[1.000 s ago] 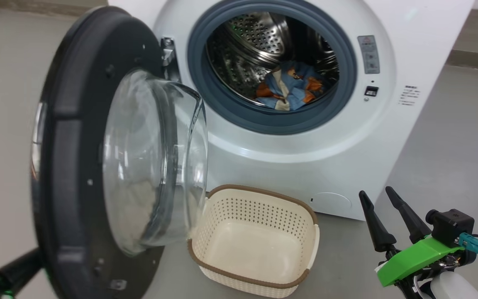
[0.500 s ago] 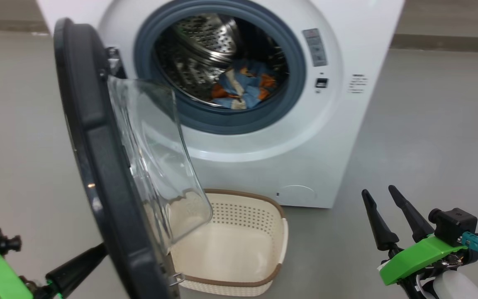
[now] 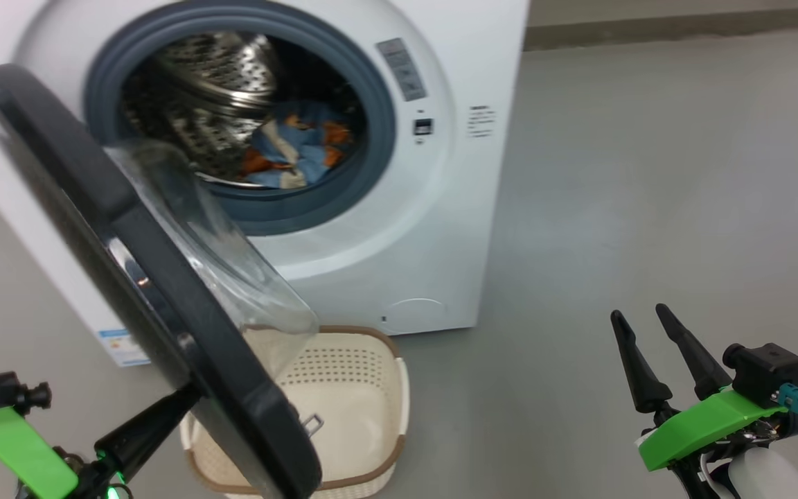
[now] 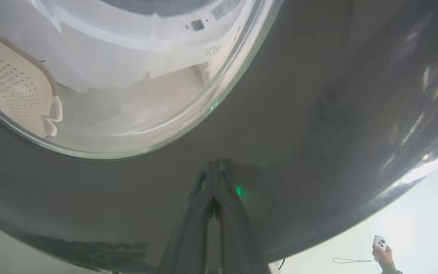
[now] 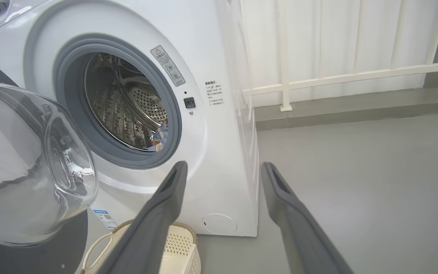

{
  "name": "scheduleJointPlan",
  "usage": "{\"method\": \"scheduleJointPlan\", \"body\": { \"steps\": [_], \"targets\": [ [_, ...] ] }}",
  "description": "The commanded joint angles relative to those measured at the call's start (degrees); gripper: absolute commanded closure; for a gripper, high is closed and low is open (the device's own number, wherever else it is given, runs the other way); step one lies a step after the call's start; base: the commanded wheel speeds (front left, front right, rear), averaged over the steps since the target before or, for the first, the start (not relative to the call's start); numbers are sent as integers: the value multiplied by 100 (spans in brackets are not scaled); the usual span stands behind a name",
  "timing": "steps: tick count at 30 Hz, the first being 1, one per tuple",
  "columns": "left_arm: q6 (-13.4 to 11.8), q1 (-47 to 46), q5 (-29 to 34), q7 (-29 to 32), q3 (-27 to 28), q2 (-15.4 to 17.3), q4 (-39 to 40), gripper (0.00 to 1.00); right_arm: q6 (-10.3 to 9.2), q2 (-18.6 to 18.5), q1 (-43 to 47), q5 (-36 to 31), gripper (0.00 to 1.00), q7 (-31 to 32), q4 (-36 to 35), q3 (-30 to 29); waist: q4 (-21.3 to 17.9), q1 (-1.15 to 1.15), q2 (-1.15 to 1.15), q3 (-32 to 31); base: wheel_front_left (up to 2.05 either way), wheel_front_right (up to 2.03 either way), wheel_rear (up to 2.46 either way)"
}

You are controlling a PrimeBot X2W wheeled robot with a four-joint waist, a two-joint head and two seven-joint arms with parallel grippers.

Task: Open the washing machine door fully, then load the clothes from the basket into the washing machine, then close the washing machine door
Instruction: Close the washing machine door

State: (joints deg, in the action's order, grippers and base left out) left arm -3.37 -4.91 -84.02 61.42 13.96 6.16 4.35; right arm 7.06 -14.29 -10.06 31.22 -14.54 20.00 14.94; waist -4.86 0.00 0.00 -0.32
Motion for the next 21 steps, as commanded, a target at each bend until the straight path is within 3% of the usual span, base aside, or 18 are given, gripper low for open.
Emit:
{"method": "scheduleJointPlan", "body": {
  "steps": [1, 11, 21],
  "targets": [
    [66, -328, 2, -10, 114, 30, 140, 100, 43, -55, -218, -52, 0, -46, -145, 85, -368, 0, 0, 94, 0, 0, 0],
    [179, -741, 156, -357, 66, -62, -49, 100, 43, -23, -289, -29, 0, -46, -167, 60, -914, 0, 0, 311, 0, 0, 0],
    [374, -1053, 249, -739, 17, -165, -338, 100, 43, -2, -295, -45, 0, -46, -185, 23, -984, 0, 0, 373, 0, 0, 0]
  ]
}}
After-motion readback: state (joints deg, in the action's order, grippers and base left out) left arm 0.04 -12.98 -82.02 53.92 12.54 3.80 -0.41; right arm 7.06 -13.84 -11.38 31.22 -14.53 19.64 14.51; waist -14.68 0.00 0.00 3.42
